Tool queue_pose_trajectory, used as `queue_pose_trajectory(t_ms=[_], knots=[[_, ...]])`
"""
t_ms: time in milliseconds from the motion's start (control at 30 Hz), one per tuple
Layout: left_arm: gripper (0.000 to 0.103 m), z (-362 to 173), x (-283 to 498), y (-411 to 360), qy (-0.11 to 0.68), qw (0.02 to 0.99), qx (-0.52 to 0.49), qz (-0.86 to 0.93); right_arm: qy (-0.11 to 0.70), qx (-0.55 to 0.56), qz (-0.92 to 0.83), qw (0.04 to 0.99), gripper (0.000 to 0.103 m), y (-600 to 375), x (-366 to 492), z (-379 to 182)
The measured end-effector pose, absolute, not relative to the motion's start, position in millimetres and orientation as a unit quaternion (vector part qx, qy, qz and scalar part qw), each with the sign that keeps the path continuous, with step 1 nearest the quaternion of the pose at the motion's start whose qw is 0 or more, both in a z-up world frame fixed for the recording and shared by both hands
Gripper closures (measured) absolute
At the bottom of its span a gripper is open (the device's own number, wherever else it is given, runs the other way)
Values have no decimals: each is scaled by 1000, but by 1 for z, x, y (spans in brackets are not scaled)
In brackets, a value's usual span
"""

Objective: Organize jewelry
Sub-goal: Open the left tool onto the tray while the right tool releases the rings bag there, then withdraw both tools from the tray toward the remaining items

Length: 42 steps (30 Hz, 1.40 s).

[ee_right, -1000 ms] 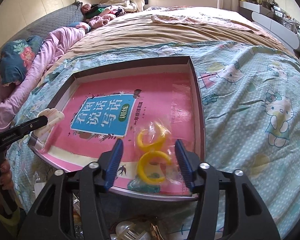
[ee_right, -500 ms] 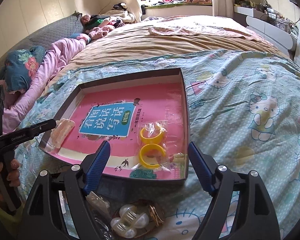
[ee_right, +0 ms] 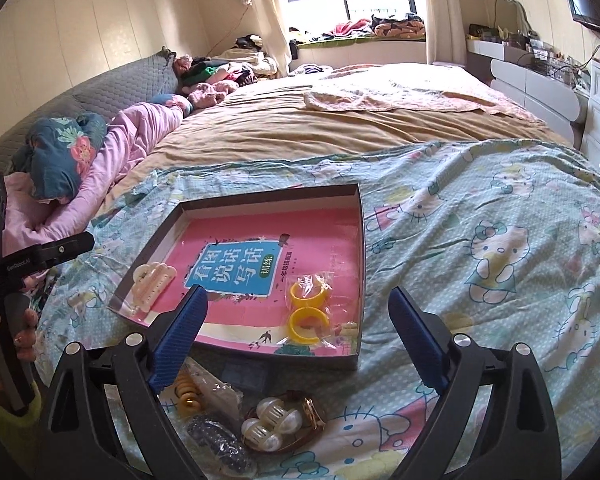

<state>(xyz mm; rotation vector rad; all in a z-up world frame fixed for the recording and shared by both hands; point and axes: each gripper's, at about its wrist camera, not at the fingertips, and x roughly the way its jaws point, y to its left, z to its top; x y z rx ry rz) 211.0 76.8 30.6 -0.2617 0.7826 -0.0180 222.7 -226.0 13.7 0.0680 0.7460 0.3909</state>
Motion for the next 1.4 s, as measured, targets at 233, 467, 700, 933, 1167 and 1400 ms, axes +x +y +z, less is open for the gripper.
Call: queue_pose_trajectory(t_ms=[233, 467, 700, 933, 1167, 1400], knots=[[10, 48, 189, 76, 361, 924, -124, -11, 343, 25, 196, 918, 7, -230, 201, 32], [10, 52, 168, 75, 352, 928, -121, -10, 336, 13, 201, 920, 7, -233, 181, 42], [10, 42, 154, 73, 362, 925, -117, -6, 340, 3, 212, 916, 7, -232, 162, 39], [10, 36, 142, 72, 368, 923, -115, -1, 352, -6, 221, 910, 7, -228, 149, 30], [10, 24, 133, 69, 384, 917, -107, 5, 368, -15, 233, 900, 7, -222, 141, 16], [10, 6, 124, 65, 407, 909, -96, 6, 385, -23, 250, 888, 7, -213, 133, 1]])
